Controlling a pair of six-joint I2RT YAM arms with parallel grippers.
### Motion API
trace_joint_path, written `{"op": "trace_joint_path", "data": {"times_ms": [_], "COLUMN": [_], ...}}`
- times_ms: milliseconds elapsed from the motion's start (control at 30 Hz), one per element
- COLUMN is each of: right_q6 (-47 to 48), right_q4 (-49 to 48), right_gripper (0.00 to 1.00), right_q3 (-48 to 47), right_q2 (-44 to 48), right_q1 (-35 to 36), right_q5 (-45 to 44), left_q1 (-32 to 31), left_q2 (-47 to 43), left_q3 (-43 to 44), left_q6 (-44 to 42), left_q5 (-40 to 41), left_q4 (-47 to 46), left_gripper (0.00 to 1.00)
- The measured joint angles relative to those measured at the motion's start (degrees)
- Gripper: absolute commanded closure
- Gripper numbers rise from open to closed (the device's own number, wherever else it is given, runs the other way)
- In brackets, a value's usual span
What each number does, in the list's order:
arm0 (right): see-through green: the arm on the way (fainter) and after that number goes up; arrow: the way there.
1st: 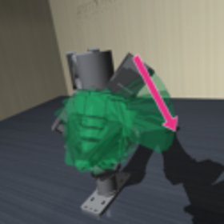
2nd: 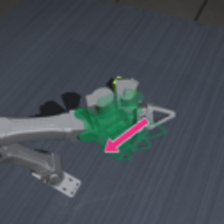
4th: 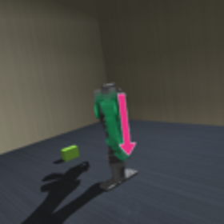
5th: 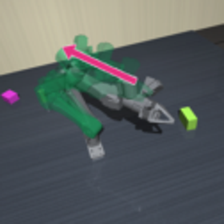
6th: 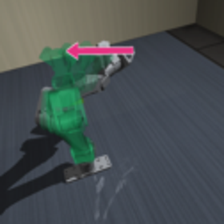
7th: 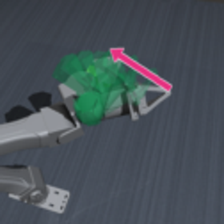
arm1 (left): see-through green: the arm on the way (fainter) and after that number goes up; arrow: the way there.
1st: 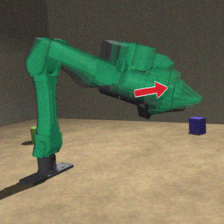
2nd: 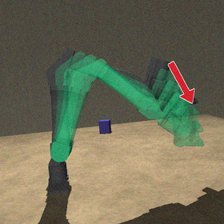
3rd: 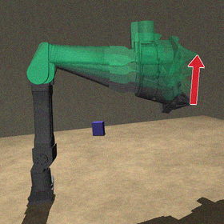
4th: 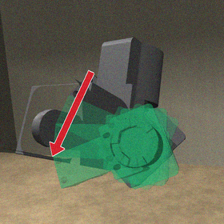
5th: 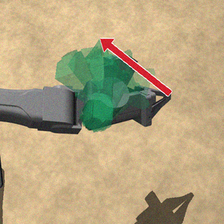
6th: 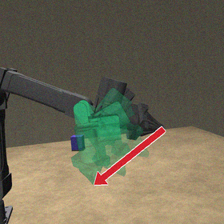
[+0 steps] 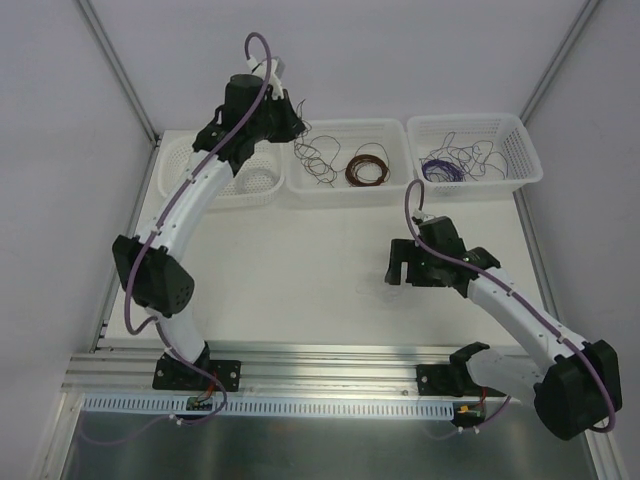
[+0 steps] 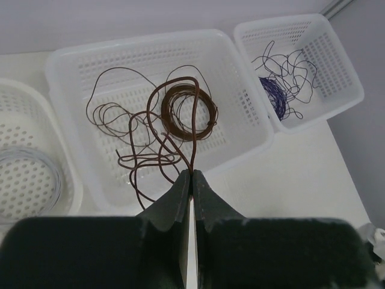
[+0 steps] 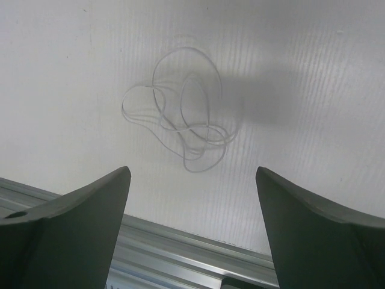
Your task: Untangle the cables
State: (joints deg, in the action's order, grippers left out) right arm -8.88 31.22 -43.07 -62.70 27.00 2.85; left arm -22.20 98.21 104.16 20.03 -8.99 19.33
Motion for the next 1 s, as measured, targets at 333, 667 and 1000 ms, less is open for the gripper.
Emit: {"op": "trace_joint_path", "data": {"times_ms": [333, 667, 1000], "right_q6": [1.53, 2.19, 1.84], "right_q4": [3.74, 6.49, 11.26], "right_gripper": [0.05, 0.01, 0.03], "right_q3": [0.0, 0.0, -0.81], "right_q2": [8.33, 11.3, 19.26], "right_q1": [0.11, 0.11, 0.11], "right_q5": [-3.08, -7.23, -15.63], "left_q1": [-0.74, -4.55, -19.5], "left_q2": [21.05, 19.8, 0.37], "left_q3": [14.75, 6.38, -13.81], "left_q6": [-1.75, -6.14, -6.58], "left_q5": [0.48, 2.36, 6.08], "left_q4": [-2.82, -3.1, -4.04], "left_gripper": [0.54, 0.01, 0.01]}}
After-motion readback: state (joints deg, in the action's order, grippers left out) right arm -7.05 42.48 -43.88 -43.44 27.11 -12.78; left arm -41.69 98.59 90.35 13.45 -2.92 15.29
